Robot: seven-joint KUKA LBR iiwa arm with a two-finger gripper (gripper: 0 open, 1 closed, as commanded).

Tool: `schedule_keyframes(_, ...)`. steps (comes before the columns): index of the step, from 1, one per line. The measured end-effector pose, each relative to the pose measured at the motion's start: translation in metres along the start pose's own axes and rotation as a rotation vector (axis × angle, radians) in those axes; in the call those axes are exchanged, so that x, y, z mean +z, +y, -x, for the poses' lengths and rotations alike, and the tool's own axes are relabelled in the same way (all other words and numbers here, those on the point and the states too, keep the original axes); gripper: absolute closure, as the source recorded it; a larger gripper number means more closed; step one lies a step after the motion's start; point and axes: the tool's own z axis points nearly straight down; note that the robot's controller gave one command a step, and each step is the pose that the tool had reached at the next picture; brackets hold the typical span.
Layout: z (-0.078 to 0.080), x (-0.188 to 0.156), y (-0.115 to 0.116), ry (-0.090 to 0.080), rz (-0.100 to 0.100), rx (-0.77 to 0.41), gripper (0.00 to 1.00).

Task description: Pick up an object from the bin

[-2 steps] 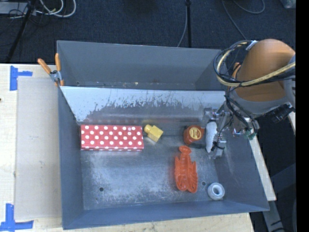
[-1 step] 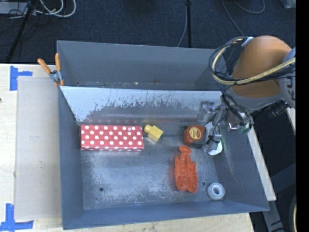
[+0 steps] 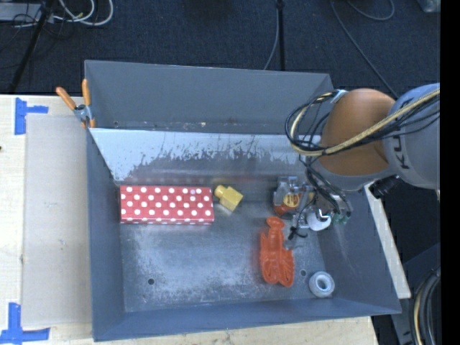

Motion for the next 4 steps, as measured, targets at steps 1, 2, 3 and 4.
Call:
schedule_keyframes(1, 0.003, 0.051, -0.003, -0.018, -0.004, -0.151, 0.0)
schedule_keyframes(2, 0.009, 0.068, -0.002, 0.002, 0.001, -0.338, 1.0)
schedule_keyframes(3, 0.009, 0.068, -0.002, 0.002, 0.001, -0.339, 1.0)
schedule_keyframes(4, 0.035, -0.029, 0.001, 0.001, 0.002, -0.412, 1.0)
